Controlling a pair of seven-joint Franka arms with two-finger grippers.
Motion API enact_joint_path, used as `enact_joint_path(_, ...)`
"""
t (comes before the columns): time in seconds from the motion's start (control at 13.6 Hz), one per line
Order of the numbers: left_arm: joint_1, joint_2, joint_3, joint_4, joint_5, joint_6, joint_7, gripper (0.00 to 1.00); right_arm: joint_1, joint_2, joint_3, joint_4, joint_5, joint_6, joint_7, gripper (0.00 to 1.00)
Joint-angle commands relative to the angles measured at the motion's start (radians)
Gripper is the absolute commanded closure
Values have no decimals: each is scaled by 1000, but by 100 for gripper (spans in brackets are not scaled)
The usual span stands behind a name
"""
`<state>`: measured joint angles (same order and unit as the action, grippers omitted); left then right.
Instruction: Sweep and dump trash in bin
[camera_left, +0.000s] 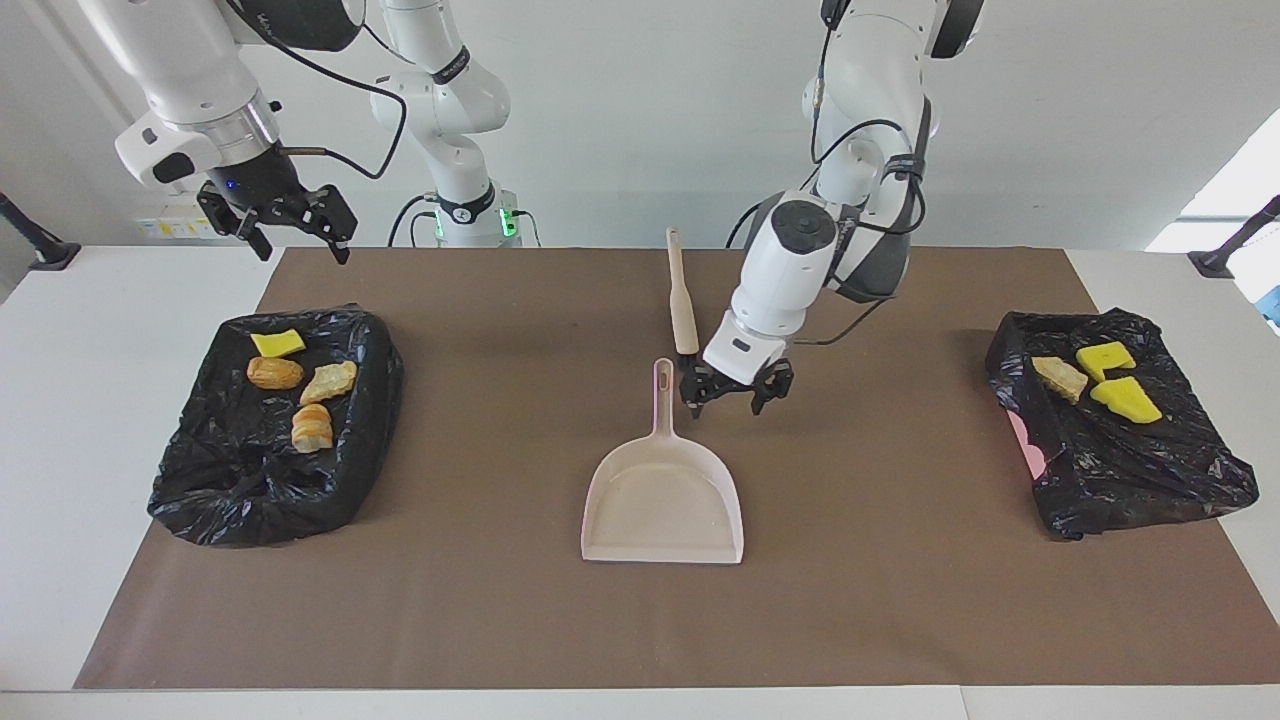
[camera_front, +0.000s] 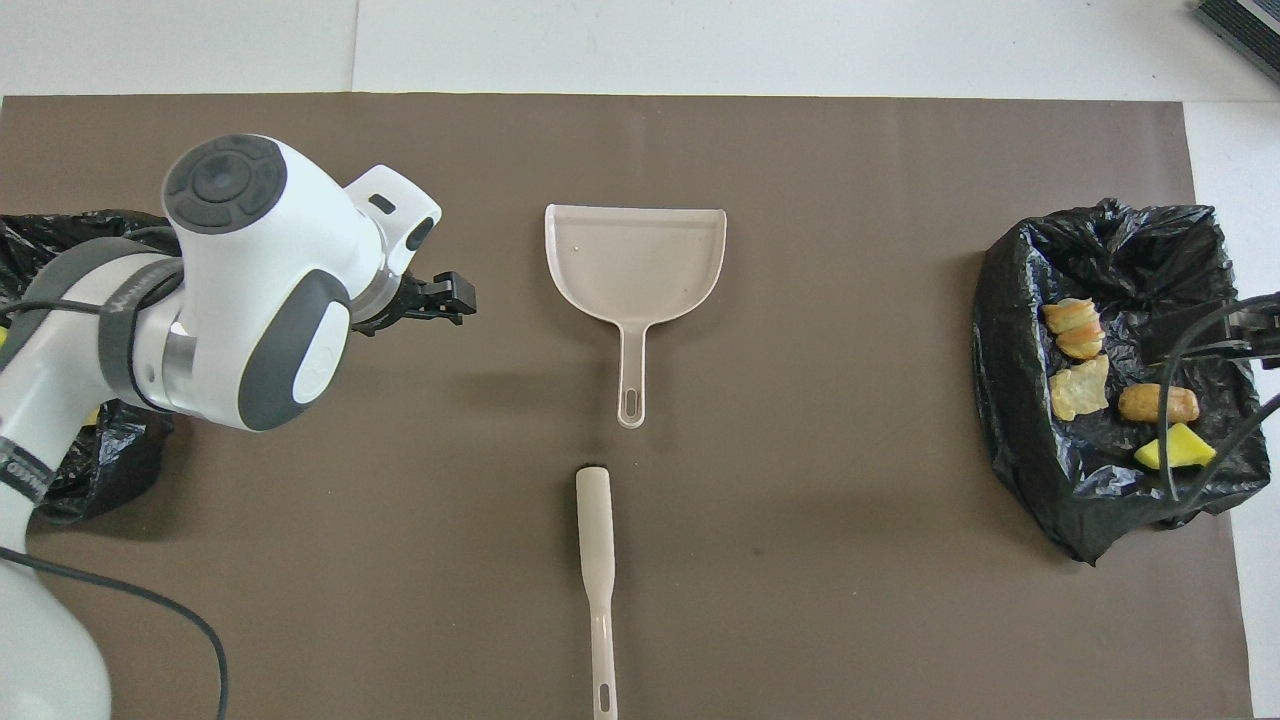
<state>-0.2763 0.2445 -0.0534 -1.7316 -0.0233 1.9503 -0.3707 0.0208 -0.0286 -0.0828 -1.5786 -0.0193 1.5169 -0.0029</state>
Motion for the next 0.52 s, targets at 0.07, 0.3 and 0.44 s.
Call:
enact_joint_path(0.07,150,-129,-8,-57,11,-114,220,0,-5,-20,5,-18,15,-4,-20,0)
enact_joint_path(0.3,247,-177,-6,-66,11,-157,369,0,-5,-20,5,-17,15,-4,-20,0)
enact_joint_path(0.44,282,-200,-5,-46,14,-157,415,0,-5,-20,5,-18,15,-4,-20,0)
